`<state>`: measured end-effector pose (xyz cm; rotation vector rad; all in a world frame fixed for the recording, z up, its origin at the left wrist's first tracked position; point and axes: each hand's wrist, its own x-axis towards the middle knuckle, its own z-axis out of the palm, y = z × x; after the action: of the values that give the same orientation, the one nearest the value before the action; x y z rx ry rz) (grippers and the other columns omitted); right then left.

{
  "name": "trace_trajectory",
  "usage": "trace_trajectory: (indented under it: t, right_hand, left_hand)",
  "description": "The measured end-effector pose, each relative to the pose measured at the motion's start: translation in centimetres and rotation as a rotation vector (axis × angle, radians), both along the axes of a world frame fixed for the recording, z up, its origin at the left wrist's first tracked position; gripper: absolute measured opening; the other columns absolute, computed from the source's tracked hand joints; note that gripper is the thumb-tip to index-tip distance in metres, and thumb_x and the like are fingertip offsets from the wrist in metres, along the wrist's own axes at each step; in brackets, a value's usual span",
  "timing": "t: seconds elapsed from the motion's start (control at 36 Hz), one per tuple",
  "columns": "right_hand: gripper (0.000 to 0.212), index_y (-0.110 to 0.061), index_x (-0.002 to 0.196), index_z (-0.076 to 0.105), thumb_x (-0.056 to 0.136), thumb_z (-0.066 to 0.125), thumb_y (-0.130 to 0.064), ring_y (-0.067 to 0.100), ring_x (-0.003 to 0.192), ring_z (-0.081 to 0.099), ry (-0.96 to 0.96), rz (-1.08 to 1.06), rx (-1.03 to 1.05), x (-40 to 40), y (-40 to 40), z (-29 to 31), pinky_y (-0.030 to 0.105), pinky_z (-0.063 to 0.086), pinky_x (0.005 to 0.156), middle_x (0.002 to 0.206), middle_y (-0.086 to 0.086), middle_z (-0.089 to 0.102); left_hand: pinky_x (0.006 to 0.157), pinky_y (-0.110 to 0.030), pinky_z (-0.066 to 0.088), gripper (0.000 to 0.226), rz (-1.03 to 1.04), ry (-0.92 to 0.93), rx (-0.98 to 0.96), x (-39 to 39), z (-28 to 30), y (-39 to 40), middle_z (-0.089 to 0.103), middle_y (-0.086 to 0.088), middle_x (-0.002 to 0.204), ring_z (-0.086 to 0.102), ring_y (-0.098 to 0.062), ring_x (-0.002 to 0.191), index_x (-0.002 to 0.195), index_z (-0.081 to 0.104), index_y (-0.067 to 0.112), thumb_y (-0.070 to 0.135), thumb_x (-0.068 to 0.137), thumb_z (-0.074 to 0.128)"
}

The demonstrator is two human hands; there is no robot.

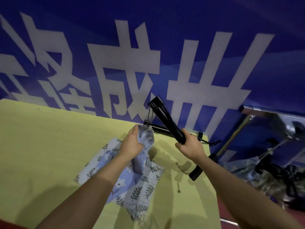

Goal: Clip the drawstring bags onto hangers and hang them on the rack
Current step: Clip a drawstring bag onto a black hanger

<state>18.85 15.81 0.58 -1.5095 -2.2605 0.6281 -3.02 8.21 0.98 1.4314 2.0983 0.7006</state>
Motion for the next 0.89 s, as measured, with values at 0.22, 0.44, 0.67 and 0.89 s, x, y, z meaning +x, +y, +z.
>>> trace_trajectory:
  t: [0.22, 0.44, 0.67, 0.89]
  right_hand:
    - [0.035, -0.029, 0.111, 0.049, 0.078, 0.06, -0.032, 0.024, 0.08, 0.059, -0.175, 0.094, -0.033, 2.2, -2.9, 0.2, 0.032, 0.047, 0.064, 0.089, 0.0, 0.065]
    - [0.03, -0.025, 0.111, 0.051, 0.081, 0.054, -0.029, 0.025, 0.083, 0.059, -0.441, 0.231, 0.073, 2.2, -4.5, -0.4, 0.028, 0.038, 0.059, 0.09, 0.001, 0.063]
    - [0.033, -0.018, 0.118, 0.049, 0.085, 0.053, -0.02, 0.026, 0.084, 0.058, -0.602, 0.311, 0.234, 0.4, -4.9, 1.1, 0.03, 0.036, 0.059, 0.098, 0.004, 0.06]
    - [0.023, -0.008, 0.109, 0.054, 0.087, 0.051, -0.015, 0.03, 0.098, 0.058, -0.719, 0.457, 0.615, -2.1, -5.5, 3.4, 0.04, 0.036, 0.09, 0.105, 0.01, 0.06]
  left_hand:
    - [0.092, -0.03, 0.045, 0.09, -0.053, 0.028, 0.039, 0.0, 1.0, -1.6, 0.007, 0.006, 0.159, 0.035, -0.023, 0.137, 0.151, 0.002, 0.019, -0.005, 0.083, 0.057]
    - [0.102, -0.045, 0.042, 0.089, -0.143, 0.095, 0.044, 0.8, 0.7, -2.8, 0.017, 0.011, 0.157, 0.038, -0.025, 0.133, 0.151, 0.011, 0.025, 0.003, 0.081, 0.062]
    - [0.1, -0.037, 0.041, 0.087, -0.257, 0.263, -0.006, 2.7, 1.3, -4.0, 0.009, 0.013, 0.158, 0.032, -0.03, 0.132, 0.151, 0.005, 0.026, -0.009, 0.083, 0.048]
    - [0.092, -0.039, 0.041, 0.057, -0.371, 0.406, 0.027, 5.4, 1.1, -4.2, 0.043, 0.002, 0.14, 0.036, -0.026, 0.108, 0.14, 0.033, 0.017, 0.01, 0.086, 0.05]
